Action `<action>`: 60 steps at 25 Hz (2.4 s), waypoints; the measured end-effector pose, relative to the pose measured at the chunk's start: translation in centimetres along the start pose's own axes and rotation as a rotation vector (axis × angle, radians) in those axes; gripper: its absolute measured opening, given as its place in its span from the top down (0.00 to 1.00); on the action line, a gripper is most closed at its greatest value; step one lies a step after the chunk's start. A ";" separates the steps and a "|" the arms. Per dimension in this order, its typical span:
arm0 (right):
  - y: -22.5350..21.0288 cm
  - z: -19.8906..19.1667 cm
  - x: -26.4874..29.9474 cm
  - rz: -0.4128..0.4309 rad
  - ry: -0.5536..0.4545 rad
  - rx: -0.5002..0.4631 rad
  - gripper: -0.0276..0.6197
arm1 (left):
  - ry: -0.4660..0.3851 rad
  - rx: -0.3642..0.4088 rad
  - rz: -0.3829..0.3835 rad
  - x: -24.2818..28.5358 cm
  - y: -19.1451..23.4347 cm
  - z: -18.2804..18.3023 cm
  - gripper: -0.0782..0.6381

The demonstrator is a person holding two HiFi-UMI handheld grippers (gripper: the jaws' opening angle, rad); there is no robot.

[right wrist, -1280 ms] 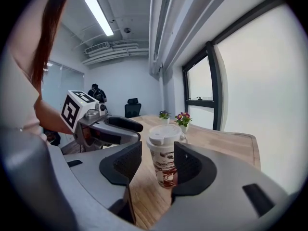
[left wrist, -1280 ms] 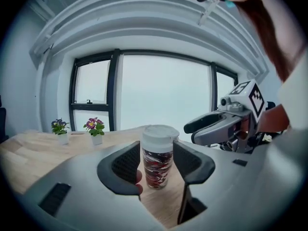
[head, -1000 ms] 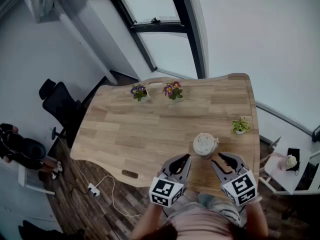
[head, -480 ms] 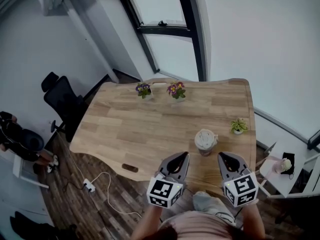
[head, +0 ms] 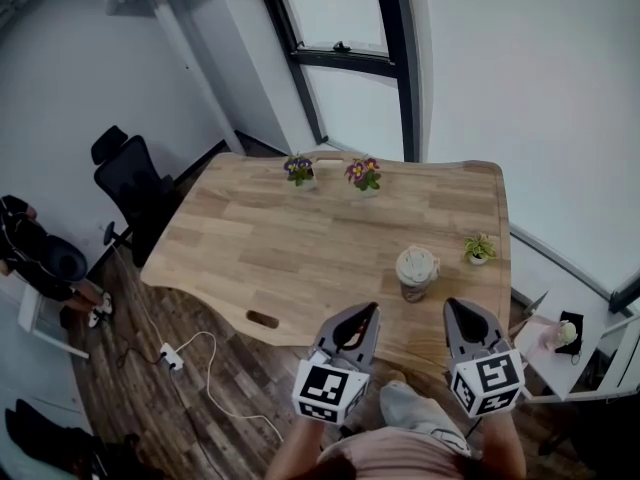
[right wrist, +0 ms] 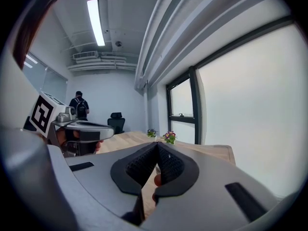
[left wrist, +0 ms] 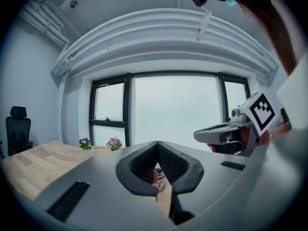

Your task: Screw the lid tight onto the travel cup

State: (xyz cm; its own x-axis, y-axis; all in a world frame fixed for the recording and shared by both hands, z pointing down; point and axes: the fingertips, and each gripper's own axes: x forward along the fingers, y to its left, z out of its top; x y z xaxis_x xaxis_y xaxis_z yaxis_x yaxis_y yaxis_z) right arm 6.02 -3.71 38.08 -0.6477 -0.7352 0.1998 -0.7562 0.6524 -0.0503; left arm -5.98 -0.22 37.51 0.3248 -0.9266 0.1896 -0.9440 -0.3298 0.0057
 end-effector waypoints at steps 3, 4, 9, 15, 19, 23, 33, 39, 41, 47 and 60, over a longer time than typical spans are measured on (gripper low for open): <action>1.0 0.4 -1.1 0.001 -0.015 -0.014 0.96 | -0.009 0.012 0.023 -1.5 -0.2 -0.1 0.89; 1.2 0.6 -1.5 0.002 -0.021 -0.019 0.96 | -0.015 0.013 0.030 -2.0 -0.3 0.0 0.89; 2.6 1.3 -3.4 0.013 -0.043 -0.041 0.96 | -0.048 0.009 0.054 -4.3 -1.4 1.6 0.89; 3.9 2.1 -6.1 0.016 -0.078 -0.050 0.96 | -0.081 0.019 0.076 -7.0 -2.7 2.4 0.89; 4.6 2.3 -7.8 0.012 -0.096 -0.073 0.96 | -0.080 0.027 0.081 -8.7 -3.7 2.5 0.89; 5.6 2.4 -9.4 0.010 -0.100 -0.098 0.96 | -0.079 0.031 0.086 -10.4 -4.7 2.4 0.89; 8.1 2.9 -12.6 0.012 -0.112 -0.129 0.96 | -0.071 0.038 0.107 -13.8 -6.6 2.3 0.89; 8.9 3.0 -13.9 -0.001 -0.112 -0.143 0.96 | -0.079 0.028 0.107 -15.3 -7.3 2.4 0.89; 9.0 3.1 -14.1 -0.005 -0.118 -0.149 0.96 | -0.085 0.028 0.108 -15.6 -7.4 2.6 0.89; 9.7 3.3 -14.6 -0.010 -0.117 -0.154 0.96 | -0.098 0.027 0.112 -16.3 -7.7 2.8 0.89; 8.9 3.1 -14.9 -0.013 -0.124 -0.156 0.96 | -0.088 0.008 0.114 -16.0 -8.0 2.7 0.89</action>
State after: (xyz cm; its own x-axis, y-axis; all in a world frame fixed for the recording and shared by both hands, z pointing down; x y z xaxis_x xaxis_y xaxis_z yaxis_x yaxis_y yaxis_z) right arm 8.59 12.49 31.68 -0.6518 -0.7545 0.0769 -0.7471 0.6562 0.1058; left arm -3.43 16.79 31.79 0.2199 -0.9702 0.1020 -0.9747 -0.2229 -0.0192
